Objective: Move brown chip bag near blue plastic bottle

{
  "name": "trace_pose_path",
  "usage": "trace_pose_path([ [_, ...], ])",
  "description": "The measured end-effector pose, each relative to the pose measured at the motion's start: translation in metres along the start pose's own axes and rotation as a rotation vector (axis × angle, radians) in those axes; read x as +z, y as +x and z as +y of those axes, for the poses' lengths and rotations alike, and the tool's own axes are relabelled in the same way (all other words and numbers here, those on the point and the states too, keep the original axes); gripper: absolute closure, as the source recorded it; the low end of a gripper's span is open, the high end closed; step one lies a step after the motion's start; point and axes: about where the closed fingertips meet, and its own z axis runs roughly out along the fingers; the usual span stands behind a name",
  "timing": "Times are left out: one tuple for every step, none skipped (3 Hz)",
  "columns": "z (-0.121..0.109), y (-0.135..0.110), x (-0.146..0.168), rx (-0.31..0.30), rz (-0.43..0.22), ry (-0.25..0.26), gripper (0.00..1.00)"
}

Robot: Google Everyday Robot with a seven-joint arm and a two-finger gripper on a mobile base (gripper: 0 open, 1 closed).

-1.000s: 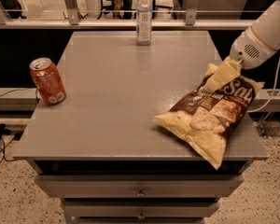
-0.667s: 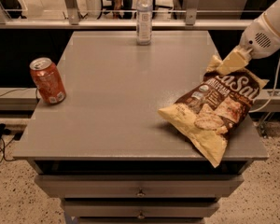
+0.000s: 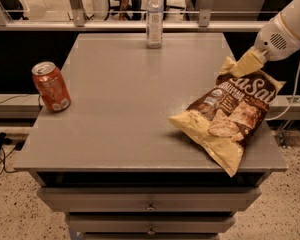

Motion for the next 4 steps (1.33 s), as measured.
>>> trace_pose_path([
  [-0.022, -0.032, -0.009, 0.055, -0.093, 0.063, 1.0],
  [-0.056, -0.074, -0.023, 0.141, -0.195, 0.119, 1.0],
  [-0.088, -0.11, -0.025, 0.241, -0.272, 0.143, 1.0],
  [-0.111, -0.137, -0.015, 0.325, -0.32, 0.152, 1.0],
])
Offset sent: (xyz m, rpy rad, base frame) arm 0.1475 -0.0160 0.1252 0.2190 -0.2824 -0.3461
